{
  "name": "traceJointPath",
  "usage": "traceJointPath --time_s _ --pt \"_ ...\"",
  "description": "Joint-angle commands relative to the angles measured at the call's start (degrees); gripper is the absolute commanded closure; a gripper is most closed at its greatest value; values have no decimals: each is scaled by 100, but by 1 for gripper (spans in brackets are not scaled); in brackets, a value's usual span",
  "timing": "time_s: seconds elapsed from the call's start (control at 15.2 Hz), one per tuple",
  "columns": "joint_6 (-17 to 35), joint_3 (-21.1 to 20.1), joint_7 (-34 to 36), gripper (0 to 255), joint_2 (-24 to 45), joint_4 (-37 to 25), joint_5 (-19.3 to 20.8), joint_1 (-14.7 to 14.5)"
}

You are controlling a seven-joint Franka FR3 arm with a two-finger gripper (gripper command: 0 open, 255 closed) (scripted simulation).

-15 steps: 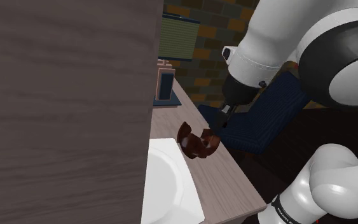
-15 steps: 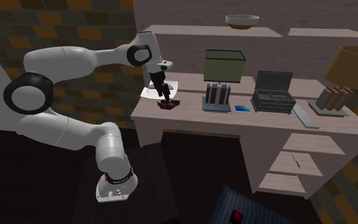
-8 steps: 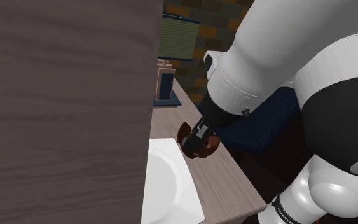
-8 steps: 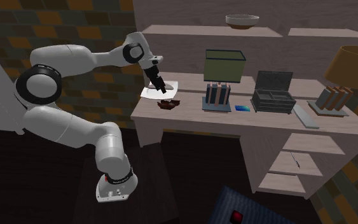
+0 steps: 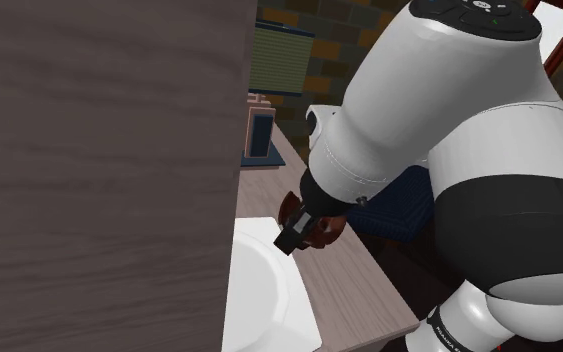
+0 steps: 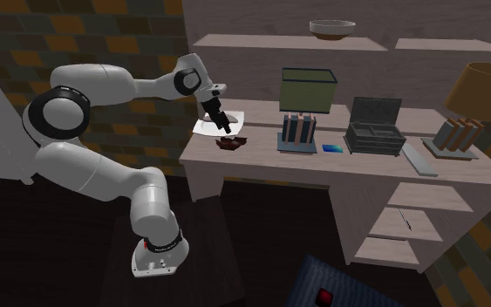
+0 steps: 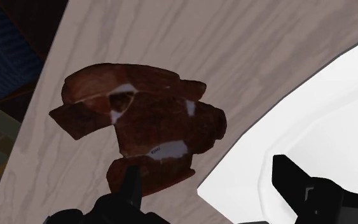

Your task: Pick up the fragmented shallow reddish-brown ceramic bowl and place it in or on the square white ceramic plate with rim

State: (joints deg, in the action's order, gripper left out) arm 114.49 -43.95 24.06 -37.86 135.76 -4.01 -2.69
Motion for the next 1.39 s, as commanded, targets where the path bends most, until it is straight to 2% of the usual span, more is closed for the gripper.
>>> traceJointPath --time_s 0.0,0.4,0.46,1.06,1.12,1.32 --pt "64 -15 6 0 17 44 3 10" --pt "64 -15 6 0 18 44 4 11" --pt "64 -15 6 255 18 43 4 11" --pt "64 -15 6 255 18 43 4 11" --pt "64 -15 6 0 18 43 4 11" --pt "732 665 484 0 -238 534 -779 103"
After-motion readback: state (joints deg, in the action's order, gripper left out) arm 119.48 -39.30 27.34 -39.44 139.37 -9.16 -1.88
